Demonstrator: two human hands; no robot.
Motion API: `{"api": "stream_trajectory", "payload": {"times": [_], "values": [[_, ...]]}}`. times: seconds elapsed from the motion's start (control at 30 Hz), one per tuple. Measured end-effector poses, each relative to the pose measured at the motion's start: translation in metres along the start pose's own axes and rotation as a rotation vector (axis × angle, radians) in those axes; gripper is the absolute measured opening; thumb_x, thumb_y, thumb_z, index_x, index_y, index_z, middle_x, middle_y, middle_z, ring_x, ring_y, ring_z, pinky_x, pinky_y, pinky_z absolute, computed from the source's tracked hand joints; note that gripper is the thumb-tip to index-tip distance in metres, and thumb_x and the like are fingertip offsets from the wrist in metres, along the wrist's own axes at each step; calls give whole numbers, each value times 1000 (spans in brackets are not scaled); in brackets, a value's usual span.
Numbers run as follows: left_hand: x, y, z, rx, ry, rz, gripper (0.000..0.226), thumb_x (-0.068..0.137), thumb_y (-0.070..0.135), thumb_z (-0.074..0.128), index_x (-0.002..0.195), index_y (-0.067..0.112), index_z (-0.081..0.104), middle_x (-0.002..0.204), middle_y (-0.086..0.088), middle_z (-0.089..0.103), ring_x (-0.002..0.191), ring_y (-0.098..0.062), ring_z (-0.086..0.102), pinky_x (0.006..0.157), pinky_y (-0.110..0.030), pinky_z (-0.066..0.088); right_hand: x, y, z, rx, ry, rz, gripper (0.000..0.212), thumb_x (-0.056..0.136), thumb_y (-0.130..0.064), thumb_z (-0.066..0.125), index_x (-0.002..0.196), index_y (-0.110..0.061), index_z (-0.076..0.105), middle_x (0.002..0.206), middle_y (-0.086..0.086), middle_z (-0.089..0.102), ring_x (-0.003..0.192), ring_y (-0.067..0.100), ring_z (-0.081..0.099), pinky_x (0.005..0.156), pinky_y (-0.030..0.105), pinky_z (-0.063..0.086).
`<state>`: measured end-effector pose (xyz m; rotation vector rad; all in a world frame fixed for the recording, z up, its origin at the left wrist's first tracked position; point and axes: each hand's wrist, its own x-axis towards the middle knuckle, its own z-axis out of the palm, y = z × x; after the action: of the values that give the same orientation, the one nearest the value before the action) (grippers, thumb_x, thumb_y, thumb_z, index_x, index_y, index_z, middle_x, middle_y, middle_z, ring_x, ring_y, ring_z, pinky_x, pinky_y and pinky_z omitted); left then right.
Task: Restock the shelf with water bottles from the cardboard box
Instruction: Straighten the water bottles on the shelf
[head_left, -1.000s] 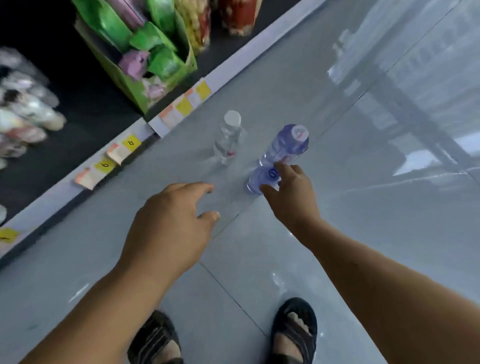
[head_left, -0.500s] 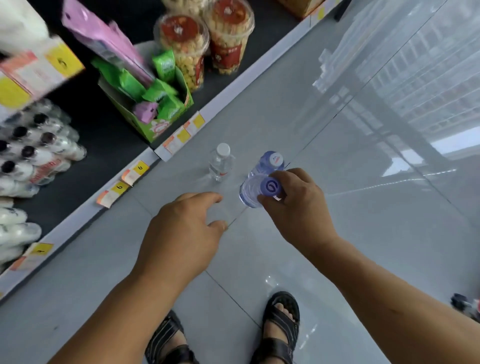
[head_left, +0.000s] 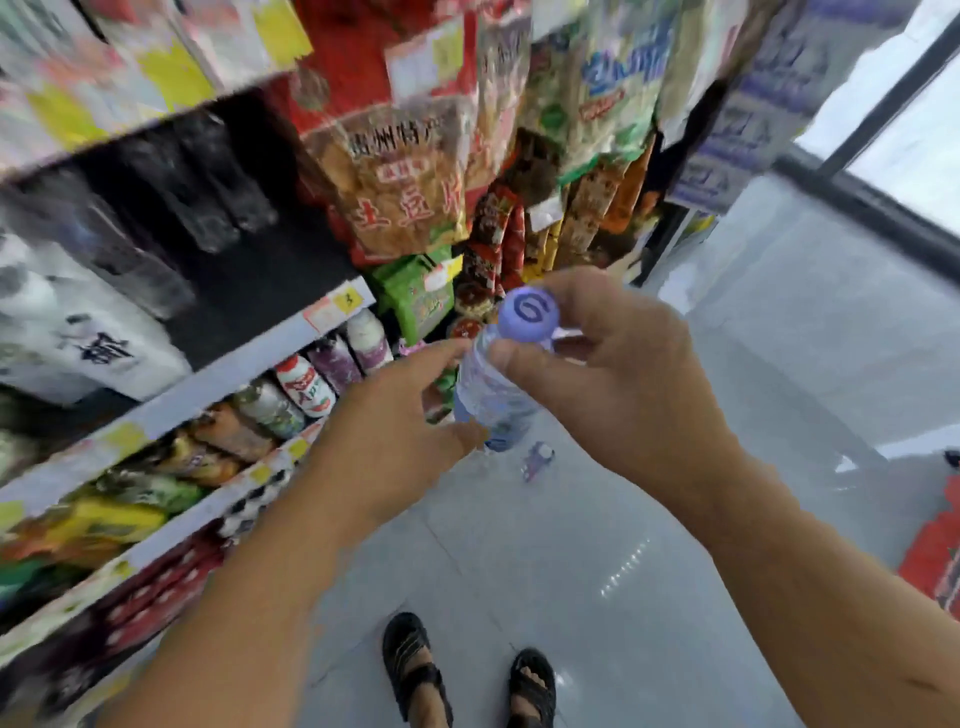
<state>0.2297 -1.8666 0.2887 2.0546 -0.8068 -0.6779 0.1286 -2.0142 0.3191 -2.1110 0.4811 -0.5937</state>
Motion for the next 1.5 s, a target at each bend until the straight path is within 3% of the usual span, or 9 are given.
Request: {"api": "stream_trajectory", "payload": {"times": [0.1, 0.3, 0.43, 0.57, 0.73, 0.9, 1.1, 1.33, 1.5], "values": [[-35, 72, -59, -116, 58, 84, 55, 76, 11, 82, 111, 47, 60, 103, 31, 69, 93, 7, 65, 76, -13, 50, 34, -91, -37, 103, 21, -139, 29, 75, -41, 77, 88, -16, 70, 79, 3, 70, 72, 14, 65, 67, 44, 53], [-103, 172, -161, -293, 178, 228, 69, 66, 18, 84, 125, 44, 59, 122, 11, 69, 118, -15, 62, 103, -50, 45, 83, -260, -95, 194, -14, -423, 40, 81, -42, 76, 88, -3, 71, 76, 12, 71, 62, 19, 62, 61, 38, 52], [-132, 208, -203, -275, 236, 328, 75, 72, 18, 76, 136, 44, 48, 126, 7, 66, 120, -17, 61, 103, -49, 45, 100, -334, -100, 233, -1, -502, 49, 78, -47, 78, 89, 1, 71, 64, 2, 66, 52, 13, 58, 54, 31, 49], [-144, 221, -235, -240, 347, 391, 76, 71, 15, 84, 133, 44, 50, 119, 9, 70, 112, -13, 66, 97, -43, 50, 113, -382, -86, 285, -5, -568, 64, 74, -50, 78, 92, 10, 67, 75, 23, 67, 65, 31, 64, 60, 40, 54], [-143, 221, -270, -227, 419, 415, 70, 74, 9, 81, 131, 37, 52, 110, 5, 74, 102, -14, 71, 92, -41, 52, 122, -406, -63, 329, -5, -563, 63, 79, -53, 73, 94, 8, 65, 76, 18, 61, 64, 15, 54, 63, 39, 46], [-137, 218, -296, -232, 504, 404, 63, 75, 16, 77, 128, 42, 54, 104, 6, 75, 98, -12, 71, 89, -40, 52, 118, -380, -56, 315, -433, -342, 62, 81, -52, 73, 134, -25, 57, 114, -5, 72, 100, 10, 70, 91, 38, 55], [-115, 223, -306, -220, 506, 363, 54, 77, 20, 78, 119, 48, 59, 109, 10, 73, 100, -11, 70, 85, -34, 55, 134, -361, -45, 452, -513, -375, 27, 86, -17, 74, 113, -21, 70, 102, -1, 77, 97, 17, 73, 90, 40, 58], [-75, 228, -302, -219, 489, 262, 71, 70, 32, 81, 133, 45, 51, 121, 12, 69, 110, -13, 67, 91, -36, 54, 180, -333, -44, 460, -550, -389, 25, 87, -22, 75, 110, -30, 72, 99, -7, 77, 94, 13, 73, 90, 40, 57], [-28, 247, -295, -236, 570, 239, 59, 82, 8, 77, 128, 38, 57, 116, 10, 72, 103, -9, 69, 75, -21, 56, 224, -319, -56, 437, -603, -436, 30, 84, -27, 78, 111, -36, 68, 100, -15, 75, 93, 4, 70, 90, 36, 57]]}}
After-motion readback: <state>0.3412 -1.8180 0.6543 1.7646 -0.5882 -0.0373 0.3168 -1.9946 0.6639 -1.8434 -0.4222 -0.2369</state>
